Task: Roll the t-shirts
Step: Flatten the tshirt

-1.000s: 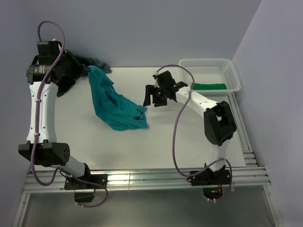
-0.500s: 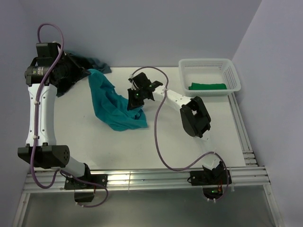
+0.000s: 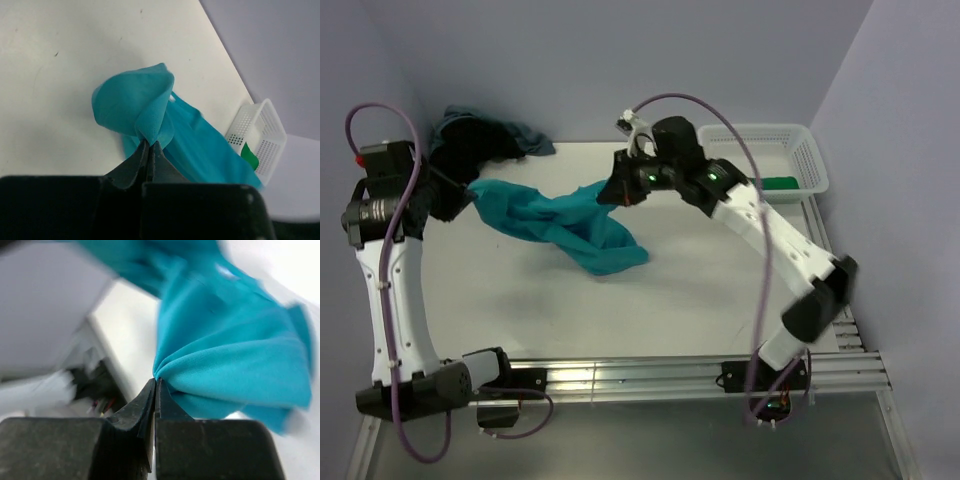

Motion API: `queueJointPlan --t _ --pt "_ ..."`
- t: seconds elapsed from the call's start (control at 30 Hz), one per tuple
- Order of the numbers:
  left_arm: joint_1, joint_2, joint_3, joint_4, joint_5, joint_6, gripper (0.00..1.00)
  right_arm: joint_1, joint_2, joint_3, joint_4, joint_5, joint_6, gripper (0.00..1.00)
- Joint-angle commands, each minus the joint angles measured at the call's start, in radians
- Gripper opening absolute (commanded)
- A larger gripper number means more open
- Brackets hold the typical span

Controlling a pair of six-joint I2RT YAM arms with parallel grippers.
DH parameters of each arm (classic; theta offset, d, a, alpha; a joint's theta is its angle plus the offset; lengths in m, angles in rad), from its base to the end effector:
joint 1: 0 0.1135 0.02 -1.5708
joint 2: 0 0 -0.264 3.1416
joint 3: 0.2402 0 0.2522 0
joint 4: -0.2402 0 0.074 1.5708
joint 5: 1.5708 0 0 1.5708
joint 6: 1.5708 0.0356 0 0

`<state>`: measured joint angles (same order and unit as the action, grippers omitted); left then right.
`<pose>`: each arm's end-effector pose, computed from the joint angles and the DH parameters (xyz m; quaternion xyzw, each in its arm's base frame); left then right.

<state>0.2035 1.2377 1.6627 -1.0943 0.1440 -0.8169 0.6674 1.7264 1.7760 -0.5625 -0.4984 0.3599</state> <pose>0.2143 0.0390 0.4509 -0.4111 0.7988 -0.1929 0.3947 0.2992 0.2574 0.3947 -0.2511 0.8077 0.4257 0.3213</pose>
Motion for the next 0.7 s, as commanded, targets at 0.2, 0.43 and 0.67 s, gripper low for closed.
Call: queueJointPlan --t 0.2,0.43,0.67 --pt "0.004 -0.216 -0.141 0.062 -0.06 -0.051 0.0 -0.055 -0.293 -0.083 0.029 -0.025 -0.073 0.0" --pt "0.001 -0.247 -0.267 0.189 -0.02 -0.054 0.0 -0.126 0.447 0.705 0.019 -0.06 0.111 0.08" --pt "0.001 -0.268 -0.307 0.205 -0.029 -0.045 0.0 -0.106 0.359 0.339 0.022 -0.049 0.119 1.0"
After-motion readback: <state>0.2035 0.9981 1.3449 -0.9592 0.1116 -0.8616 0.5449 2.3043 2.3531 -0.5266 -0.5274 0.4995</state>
